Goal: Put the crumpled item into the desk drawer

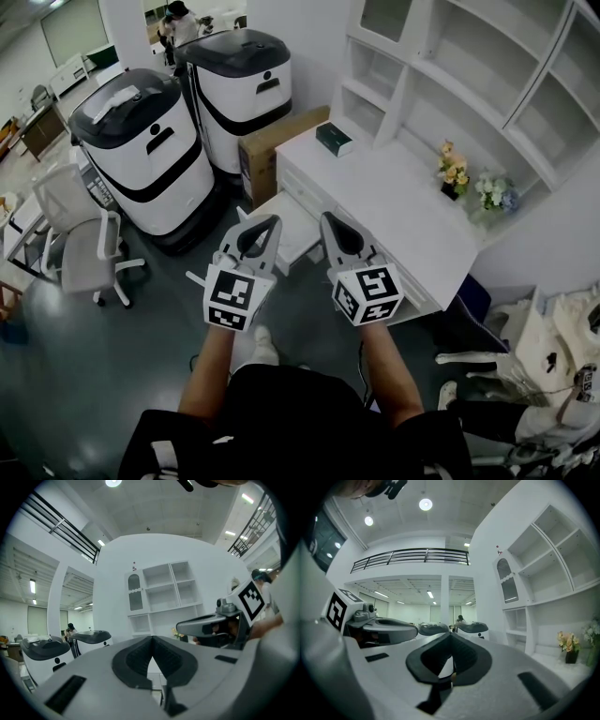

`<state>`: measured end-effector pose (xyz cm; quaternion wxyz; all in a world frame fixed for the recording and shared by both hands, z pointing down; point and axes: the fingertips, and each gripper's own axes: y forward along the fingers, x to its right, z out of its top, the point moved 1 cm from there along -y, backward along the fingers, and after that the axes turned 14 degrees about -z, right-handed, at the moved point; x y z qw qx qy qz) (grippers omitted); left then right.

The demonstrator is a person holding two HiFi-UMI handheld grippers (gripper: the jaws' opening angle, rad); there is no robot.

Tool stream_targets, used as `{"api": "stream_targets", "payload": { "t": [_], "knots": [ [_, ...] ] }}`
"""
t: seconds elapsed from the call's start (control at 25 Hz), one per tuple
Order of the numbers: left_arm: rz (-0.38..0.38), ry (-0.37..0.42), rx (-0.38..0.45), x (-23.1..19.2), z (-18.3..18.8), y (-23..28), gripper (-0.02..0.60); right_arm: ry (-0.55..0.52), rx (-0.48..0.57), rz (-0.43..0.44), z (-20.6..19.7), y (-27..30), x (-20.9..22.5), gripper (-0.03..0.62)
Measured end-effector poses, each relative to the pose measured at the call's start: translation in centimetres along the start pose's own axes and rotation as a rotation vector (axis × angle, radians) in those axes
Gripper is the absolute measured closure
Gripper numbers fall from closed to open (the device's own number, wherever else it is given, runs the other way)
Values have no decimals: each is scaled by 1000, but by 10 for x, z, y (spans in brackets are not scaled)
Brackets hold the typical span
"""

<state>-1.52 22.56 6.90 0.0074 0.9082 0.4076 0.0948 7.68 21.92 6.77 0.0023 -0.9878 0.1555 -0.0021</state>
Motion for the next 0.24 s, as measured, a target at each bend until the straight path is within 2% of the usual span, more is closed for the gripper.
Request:
{"api": "stream_targets", "payload": {
  "t": [0.24],
  "knots": [
    [-1,0,-1,3,-1,0,575,2,-1,1,-3,-3,0,600]
  ]
}}
